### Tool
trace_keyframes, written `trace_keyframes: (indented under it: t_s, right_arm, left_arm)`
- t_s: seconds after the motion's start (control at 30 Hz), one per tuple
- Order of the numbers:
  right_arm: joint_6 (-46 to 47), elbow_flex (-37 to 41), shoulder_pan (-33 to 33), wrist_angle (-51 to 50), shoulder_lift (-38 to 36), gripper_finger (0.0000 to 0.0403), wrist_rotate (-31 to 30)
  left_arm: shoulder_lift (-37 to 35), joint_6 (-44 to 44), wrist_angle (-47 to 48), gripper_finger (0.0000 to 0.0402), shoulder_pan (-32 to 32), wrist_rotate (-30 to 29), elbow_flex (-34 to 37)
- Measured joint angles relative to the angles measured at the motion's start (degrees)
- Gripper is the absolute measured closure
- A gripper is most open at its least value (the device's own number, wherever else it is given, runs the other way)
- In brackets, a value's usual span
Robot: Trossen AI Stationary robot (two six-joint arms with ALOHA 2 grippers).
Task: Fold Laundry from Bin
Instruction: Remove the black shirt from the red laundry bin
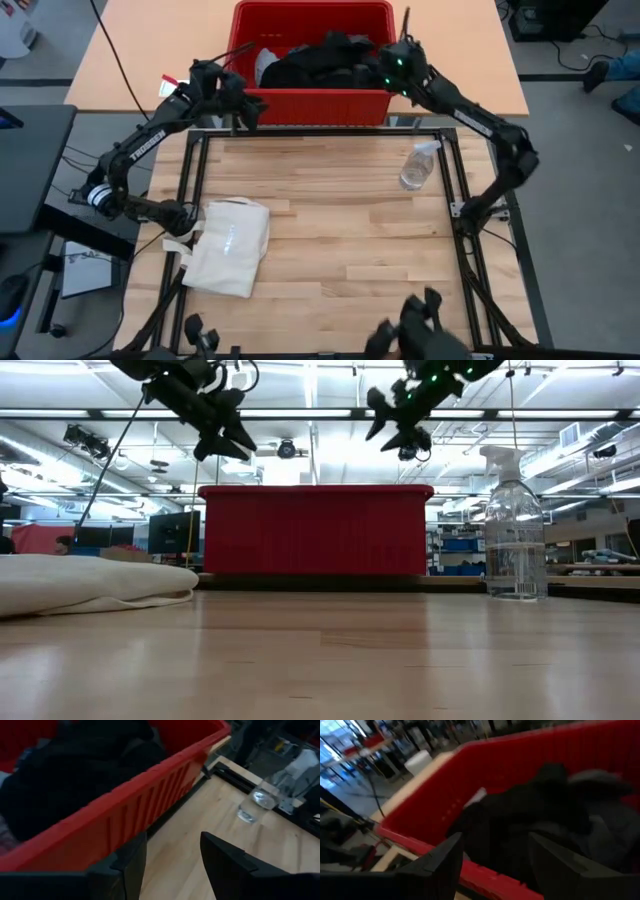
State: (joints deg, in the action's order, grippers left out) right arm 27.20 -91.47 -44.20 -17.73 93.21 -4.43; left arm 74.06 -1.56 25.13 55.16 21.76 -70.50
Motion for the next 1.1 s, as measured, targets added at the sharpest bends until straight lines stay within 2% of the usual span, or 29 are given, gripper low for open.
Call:
trace_keyframes:
  t_s: [0.3,0.5,0.73,0.83,0.97,1.1]
  right_arm:
    - [-6.5,-12.6,-8.0,-1.9,11.9,0.0176,7.4]
    - [-10.9,-17.3,-10.0,-1.9,16.0,0.0176,9.0]
    - [-14.1,-18.4,-11.8,-5.2,16.0,0.0176,6.2]
    - [-15.0,-18.4,-12.7,-7.3,15.8,0.0176,5.3]
    - [-15.1,-18.4,-14.0,-11.0,15.6,0.0176,5.3]
    - [-14.7,-18.4,-15.0,-15.4,15.5,0.0176,5.5]
  left_arm:
    - [0.0,-0.1,-1.8,0.0212,3.7,-1.5,-0.1]
    - [0.7,2.4,-5.1,0.0212,3.8,-5.6,-0.1]
    - [6.4,-4.0,-10.9,0.0212,5.0,-5.7,-0.1]
    - [8.3,-7.2,-11.1,0.0212,5.8,-7.5,-0.1]
    - [8.8,-10.9,-11.4,0.0212,7.1,-10.4,-0.1]
    - [8.8,-13.5,-11.6,0.0212,9.2,-10.7,-0.1]
